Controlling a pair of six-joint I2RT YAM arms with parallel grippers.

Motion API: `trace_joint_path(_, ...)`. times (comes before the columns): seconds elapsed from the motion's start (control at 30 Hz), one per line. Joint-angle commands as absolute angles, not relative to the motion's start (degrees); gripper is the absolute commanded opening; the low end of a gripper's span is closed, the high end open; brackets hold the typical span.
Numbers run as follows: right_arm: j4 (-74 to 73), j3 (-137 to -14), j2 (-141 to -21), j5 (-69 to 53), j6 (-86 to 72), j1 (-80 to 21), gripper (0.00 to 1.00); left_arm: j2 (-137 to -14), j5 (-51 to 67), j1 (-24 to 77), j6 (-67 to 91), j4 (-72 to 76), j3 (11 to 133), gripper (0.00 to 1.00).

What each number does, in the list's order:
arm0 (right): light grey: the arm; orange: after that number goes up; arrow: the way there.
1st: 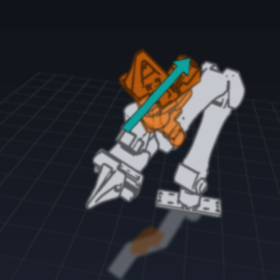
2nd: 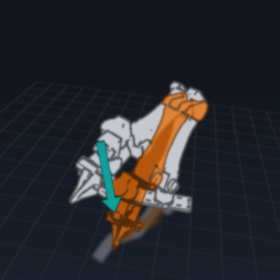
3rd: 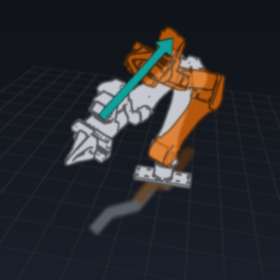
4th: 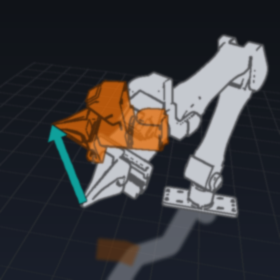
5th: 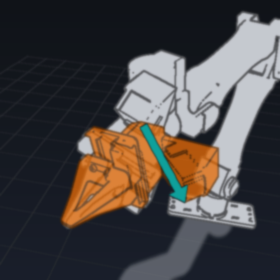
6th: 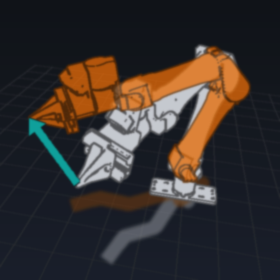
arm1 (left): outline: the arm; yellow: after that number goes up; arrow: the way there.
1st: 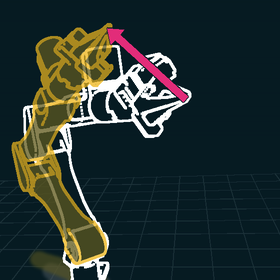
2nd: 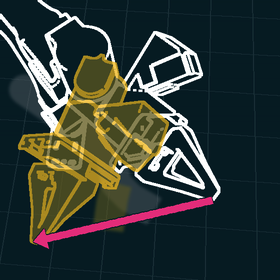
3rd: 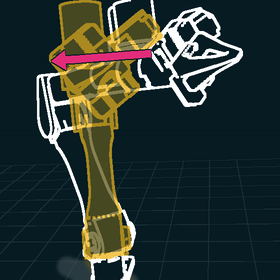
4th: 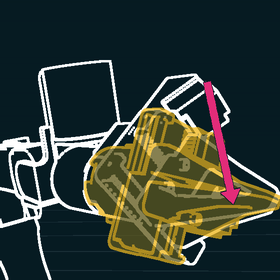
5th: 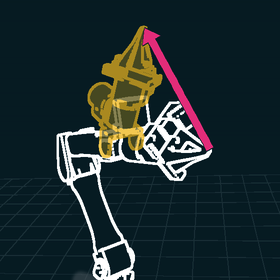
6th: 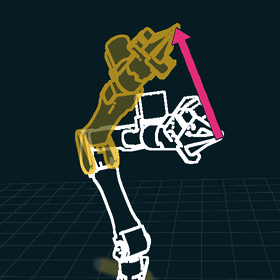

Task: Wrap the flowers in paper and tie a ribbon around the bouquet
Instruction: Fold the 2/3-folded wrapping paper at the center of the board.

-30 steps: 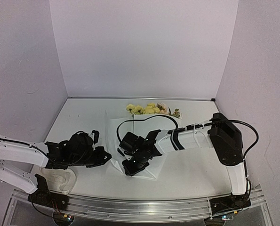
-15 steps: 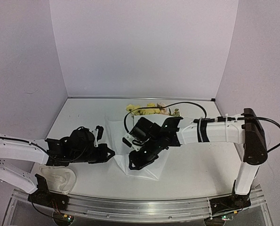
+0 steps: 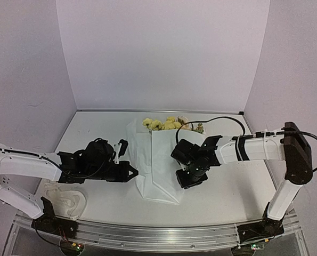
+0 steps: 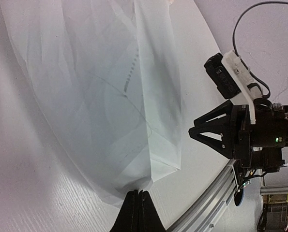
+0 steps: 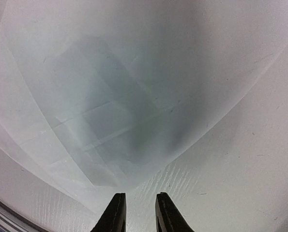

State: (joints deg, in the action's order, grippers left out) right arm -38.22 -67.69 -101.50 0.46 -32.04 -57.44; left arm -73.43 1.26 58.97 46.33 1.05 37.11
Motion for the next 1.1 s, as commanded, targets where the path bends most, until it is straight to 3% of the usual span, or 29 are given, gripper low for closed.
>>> trace_joint_path(0.0, -36.4, -67.2, -103.0, 2.0, -35.4, -56.6, 0.24, -76.7, 5.5, 59.5, 41.8, 2.3, 42.7, 0.00)
trace_joint_path(0.53, -18.9, -58.3, -105.5, -6.3, -44.9, -52.8, 0.29, -94.7, 15.5, 61.4, 34.9, 1.1, 57.3, 0.00)
trace_joint_path(0.9, -15.0, -48.9, -92.3, -3.9, -47.1, -51.5, 0.31, -102.7, 16.5, 61.5, 34.4, -1.9, 63.6, 0.00)
trace_joint_path(1.07, -14.9, -46.5, -86.3, -3.4, -46.7, -50.5, 0.41, -104.2, 16.8, 61.5, 34.5, -2.3, 64.8, 0.00)
